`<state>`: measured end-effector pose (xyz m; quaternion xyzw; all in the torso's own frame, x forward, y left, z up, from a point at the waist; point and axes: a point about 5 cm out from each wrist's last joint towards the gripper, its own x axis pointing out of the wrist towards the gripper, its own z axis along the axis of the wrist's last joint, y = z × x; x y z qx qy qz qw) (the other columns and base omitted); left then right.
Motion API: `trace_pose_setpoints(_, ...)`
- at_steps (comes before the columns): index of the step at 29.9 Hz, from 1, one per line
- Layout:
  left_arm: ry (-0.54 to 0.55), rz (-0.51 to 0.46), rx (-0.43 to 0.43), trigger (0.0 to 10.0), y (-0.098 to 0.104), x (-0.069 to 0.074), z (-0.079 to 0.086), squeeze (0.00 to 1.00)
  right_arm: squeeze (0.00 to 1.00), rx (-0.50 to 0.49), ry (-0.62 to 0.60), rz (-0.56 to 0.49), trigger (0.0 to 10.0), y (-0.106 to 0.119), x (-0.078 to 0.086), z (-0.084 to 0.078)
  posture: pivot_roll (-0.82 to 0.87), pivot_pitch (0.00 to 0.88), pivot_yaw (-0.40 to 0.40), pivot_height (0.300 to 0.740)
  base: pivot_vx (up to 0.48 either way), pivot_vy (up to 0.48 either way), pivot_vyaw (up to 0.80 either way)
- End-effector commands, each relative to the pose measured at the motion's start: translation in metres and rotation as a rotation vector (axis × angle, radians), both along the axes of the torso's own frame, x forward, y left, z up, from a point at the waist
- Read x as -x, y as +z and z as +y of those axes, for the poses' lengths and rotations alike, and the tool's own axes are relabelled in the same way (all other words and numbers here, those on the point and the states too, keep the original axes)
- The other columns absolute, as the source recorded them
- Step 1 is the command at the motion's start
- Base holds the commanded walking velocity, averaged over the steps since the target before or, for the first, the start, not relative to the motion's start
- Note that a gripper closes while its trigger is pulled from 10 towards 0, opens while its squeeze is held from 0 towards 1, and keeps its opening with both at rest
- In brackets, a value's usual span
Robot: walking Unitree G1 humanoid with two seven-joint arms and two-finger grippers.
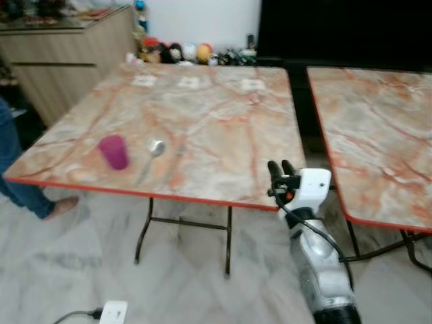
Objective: Setting the table
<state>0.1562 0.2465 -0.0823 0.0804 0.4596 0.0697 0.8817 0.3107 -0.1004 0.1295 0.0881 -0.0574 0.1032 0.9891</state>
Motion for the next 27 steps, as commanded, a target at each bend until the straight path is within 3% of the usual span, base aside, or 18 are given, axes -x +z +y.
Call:
trace_pose_setpoints(1,0.002,0.003,0.015,10.0,-0.0014,-0.0001,-0.0048,0.00,0.00,0.018,-0.033,-0.008,10.0,0.0016,-0.0014,-0.0095,-0.11,0.000,0.046,0.740,0.000,0.480,0.00)
trace_pose_setpoints(15,-0.002,-0.003,0.015,10.0,-0.0011,-0.0013,-0.0057,0.00,0.00,0.026,-0.032,-0.007,10.0,0.0009,-0.0015,-0.0086,-0.11,0.000,0.046,0.740,0.000,0.468,0.00)
trace_pose_setpoints(27,-0.015,0.001,0.037,10.0,-0.0015,-0.0005,-0.0066,0.00,0.00,0.027,-0.027,-0.011,10.0,0.0013,-0.0020,-0.0071,-0.11,0.000,0.046,0.740,0.000,0.000,0.00)
